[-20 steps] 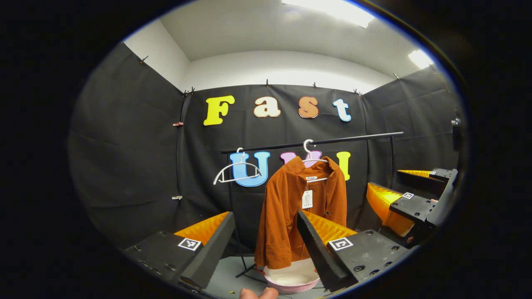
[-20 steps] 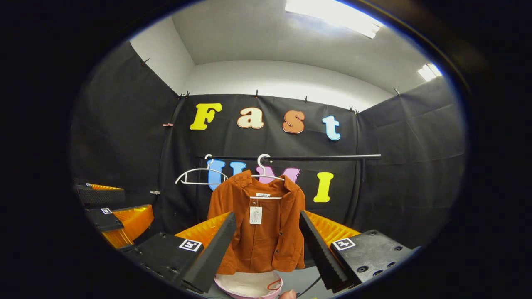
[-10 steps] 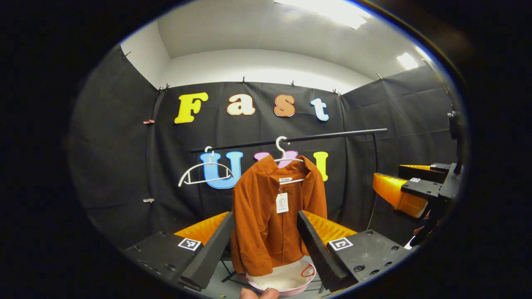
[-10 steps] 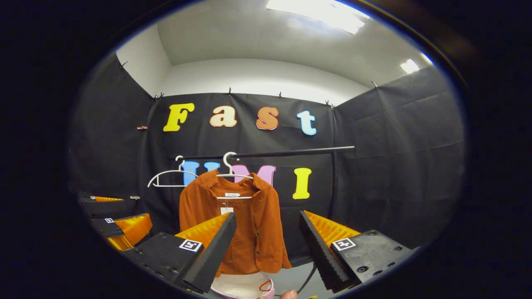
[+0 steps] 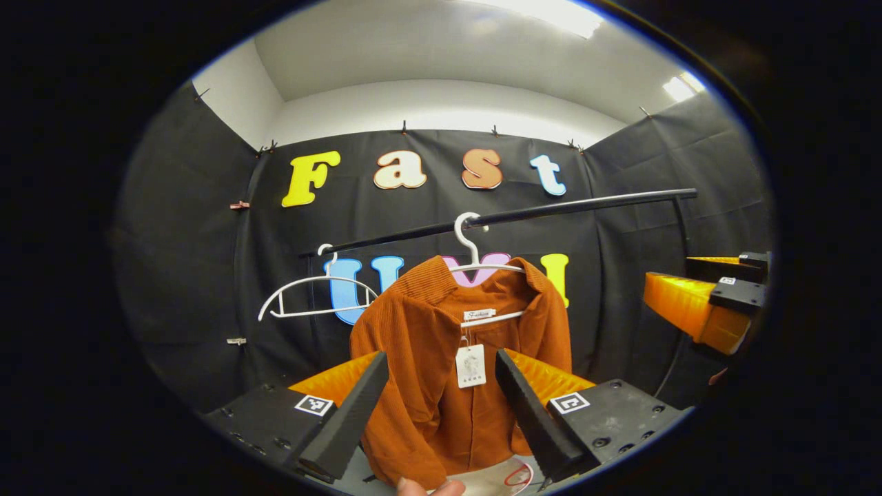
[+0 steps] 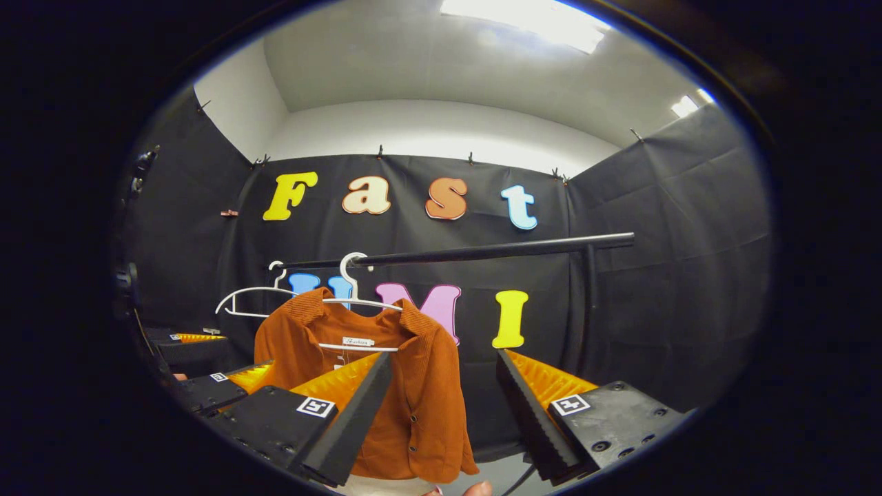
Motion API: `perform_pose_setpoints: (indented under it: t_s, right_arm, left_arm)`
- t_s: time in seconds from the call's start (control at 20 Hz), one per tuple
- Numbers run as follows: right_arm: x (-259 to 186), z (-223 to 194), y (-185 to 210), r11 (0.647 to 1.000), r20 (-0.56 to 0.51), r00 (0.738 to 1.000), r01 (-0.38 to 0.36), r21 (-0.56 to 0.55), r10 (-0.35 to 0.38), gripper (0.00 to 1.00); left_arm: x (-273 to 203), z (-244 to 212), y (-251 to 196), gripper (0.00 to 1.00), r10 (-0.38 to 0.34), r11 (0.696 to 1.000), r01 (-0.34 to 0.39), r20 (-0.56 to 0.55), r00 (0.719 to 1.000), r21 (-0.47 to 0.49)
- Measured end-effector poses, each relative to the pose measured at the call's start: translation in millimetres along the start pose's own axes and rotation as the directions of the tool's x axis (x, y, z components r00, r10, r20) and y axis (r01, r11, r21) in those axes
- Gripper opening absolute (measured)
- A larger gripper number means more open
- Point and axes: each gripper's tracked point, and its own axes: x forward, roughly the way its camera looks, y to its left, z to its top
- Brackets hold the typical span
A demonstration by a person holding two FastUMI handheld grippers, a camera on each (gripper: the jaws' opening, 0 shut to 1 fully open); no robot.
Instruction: Grasp the clothes on the hanger with both hands and then place them into the laundry hamper below.
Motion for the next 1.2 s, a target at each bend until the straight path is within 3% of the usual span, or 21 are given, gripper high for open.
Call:
perform_pose_setpoints:
  t_s: [0.25,0.5,0.6,0.75,0.8,0.85,1.1,1.2]
  right_arm:
    - [44,-32,-13,0.999,-0.021,0.999,-0.037,0.036,0.038,0.98]
    - [87,-63,-12,0.994,-0.049,0.995,-0.079,0.074,0.083,0.98]
    - [108,-72,-5,0.990,-0.051,0.993,-0.104,0.097,0.109,0.96]
    - [130,-82,20,0.981,-0.044,0.988,-0.139,0.134,0.146,0.98]
    - [140,-83,28,0.980,-0.037,0.988,-0.141,0.140,0.147,0.98]
    - [150,-87,34,0.980,-0.039,0.989,-0.139,0.141,0.146,0.98]
    - [187,-102,53,0.984,-0.056,0.994,-0.086,0.156,0.096,0.98]
    - [196,-108,46,0.989,-0.057,0.997,-0.038,0.144,0.047,0.74]
  left_arm:
    - [81,-15,-8,0.99,0.065,0.998,-0.065,0.001,0.998,0.023]
    - [131,-30,3,0.95,0.186,0.979,-0.185,0.003,0.983,0.084]
    - [140,-33,12,0.70,0.226,0.969,-0.225,0.001,0.974,0.105]
    - [142,-34,15,0.24,0.209,0.976,-0.207,-0.017,0.978,0.068]
    - [140,-33,16,0.21,0.196,0.980,-0.195,-0.020,0.980,0.051]
    - [139,-35,19,0.08,0.182,0.983,-0.181,-0.030,0.983,0.038]
    - [132,-33,30,0.04,0.155,0.987,-0.153,-0.045,0.987,0.046]
    - [131,-35,25,0.05,0.129,0.990,-0.127,-0.051,0.990,0.056]
